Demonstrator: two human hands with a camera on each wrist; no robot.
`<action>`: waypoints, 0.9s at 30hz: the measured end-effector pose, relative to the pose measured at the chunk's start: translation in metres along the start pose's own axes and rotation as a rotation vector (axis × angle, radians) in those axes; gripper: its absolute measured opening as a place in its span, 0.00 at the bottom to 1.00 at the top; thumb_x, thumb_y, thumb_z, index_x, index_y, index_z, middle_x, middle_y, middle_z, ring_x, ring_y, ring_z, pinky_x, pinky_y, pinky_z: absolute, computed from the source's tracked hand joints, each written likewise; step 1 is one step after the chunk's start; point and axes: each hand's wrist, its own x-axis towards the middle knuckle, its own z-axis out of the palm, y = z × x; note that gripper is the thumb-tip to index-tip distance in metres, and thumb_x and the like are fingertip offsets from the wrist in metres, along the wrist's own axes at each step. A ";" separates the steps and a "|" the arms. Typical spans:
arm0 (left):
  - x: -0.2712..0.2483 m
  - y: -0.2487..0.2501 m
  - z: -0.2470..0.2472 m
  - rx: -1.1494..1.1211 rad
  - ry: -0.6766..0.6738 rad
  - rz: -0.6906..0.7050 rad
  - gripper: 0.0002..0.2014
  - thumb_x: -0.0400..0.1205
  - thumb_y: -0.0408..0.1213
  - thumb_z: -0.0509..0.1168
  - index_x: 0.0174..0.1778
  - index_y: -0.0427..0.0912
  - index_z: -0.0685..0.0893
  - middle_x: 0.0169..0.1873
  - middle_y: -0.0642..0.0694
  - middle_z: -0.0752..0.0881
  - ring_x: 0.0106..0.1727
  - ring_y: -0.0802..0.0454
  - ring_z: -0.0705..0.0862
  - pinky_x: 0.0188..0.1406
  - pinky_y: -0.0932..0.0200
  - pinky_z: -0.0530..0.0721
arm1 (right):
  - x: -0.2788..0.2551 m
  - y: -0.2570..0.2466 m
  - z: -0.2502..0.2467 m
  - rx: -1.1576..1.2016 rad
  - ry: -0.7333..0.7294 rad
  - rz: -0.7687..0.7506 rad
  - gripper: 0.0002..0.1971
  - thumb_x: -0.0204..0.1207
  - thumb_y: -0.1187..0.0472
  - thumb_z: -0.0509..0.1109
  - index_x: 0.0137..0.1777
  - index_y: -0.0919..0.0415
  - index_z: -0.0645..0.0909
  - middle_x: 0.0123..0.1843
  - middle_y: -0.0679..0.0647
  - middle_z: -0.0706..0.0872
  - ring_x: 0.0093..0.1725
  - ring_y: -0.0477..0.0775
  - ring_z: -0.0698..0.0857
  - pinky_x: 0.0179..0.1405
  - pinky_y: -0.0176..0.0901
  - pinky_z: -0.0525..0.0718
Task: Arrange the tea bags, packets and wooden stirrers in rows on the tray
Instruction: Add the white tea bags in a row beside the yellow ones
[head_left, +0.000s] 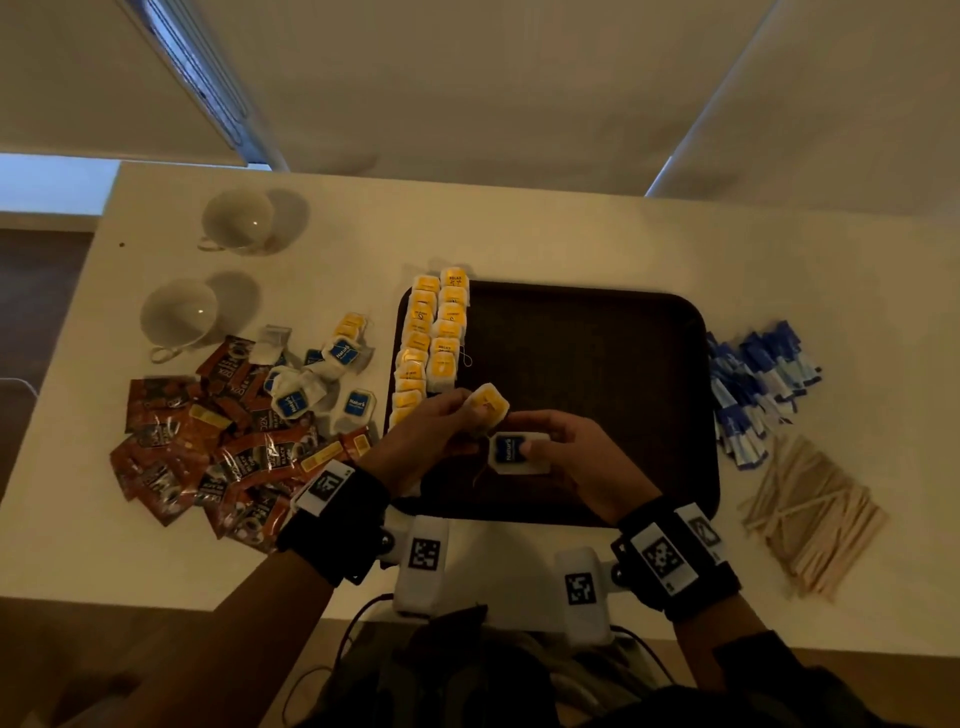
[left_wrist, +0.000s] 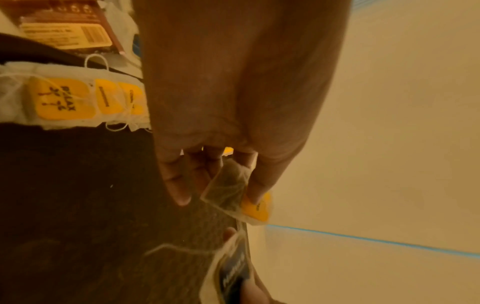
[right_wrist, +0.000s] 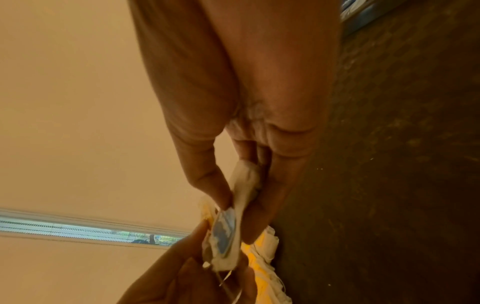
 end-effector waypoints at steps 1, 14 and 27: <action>0.000 -0.001 -0.001 0.057 0.022 0.020 0.13 0.84 0.42 0.60 0.61 0.42 0.80 0.60 0.40 0.83 0.63 0.43 0.81 0.63 0.49 0.81 | -0.001 0.000 -0.001 -0.022 0.004 0.008 0.14 0.80 0.70 0.63 0.64 0.60 0.78 0.57 0.55 0.84 0.52 0.51 0.87 0.44 0.37 0.88; -0.002 -0.013 0.005 0.344 0.066 0.175 0.07 0.79 0.34 0.67 0.51 0.39 0.79 0.48 0.41 0.85 0.48 0.46 0.87 0.47 0.57 0.88 | 0.005 0.009 0.008 -0.040 -0.023 0.008 0.14 0.75 0.68 0.70 0.61 0.65 0.80 0.53 0.57 0.86 0.47 0.47 0.88 0.40 0.34 0.86; 0.018 -0.009 -0.034 0.649 0.284 0.234 0.02 0.79 0.34 0.67 0.45 0.46 0.81 0.42 0.48 0.84 0.42 0.53 0.83 0.39 0.63 0.81 | 0.013 0.014 0.005 -0.157 0.044 0.068 0.10 0.75 0.68 0.70 0.56 0.65 0.83 0.48 0.54 0.86 0.44 0.46 0.86 0.39 0.32 0.87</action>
